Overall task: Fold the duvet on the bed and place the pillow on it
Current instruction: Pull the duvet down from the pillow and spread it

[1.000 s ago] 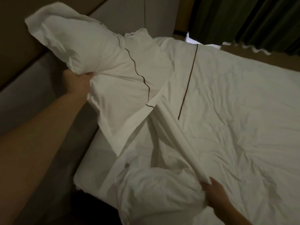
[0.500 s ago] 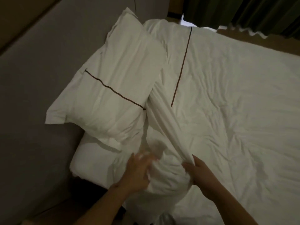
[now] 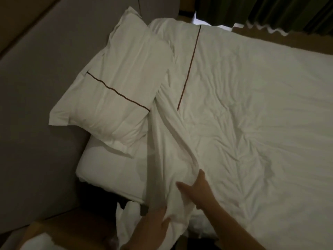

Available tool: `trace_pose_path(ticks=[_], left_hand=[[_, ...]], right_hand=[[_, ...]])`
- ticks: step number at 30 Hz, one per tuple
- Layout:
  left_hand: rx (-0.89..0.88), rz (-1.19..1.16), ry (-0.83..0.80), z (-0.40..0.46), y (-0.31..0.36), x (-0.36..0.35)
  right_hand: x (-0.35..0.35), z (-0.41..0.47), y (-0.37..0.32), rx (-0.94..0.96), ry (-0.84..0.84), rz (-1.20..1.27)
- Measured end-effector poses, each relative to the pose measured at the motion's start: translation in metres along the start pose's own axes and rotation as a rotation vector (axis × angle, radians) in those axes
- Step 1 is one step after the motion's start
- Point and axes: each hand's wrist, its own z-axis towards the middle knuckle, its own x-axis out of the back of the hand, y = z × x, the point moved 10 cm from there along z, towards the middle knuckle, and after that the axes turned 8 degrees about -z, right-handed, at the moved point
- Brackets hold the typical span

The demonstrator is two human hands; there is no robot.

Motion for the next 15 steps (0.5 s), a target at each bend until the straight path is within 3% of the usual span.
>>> trace_pose_path(ticks=[2,4,8,12,15], left_hand=[[0.095,-0.040,0.094,-0.016,0.008,-0.013],[0.078,-0.013,0.291,-0.037,0.030,-0.017],[0.035,-0.007,0.438,-0.058,0.072,-0.052],[-0.020,0.023,0.430,-0.073,0.091,-0.089],[-0.083,-0.295,0.366,-0.083,0.082,-0.103]], right_hand=[[-0.019,-0.018,0.014,-0.047,-0.057,0.105],[-0.027,-0.032,0.026,-0.068,-0.072,0.142],[-0.026,-0.054,0.050,-0.075,-0.135,0.253],[-0.001,-0.055,0.082,0.005,-0.096,-0.019],[0.014,-0.058,0.098,0.103,-0.048,-0.101]])
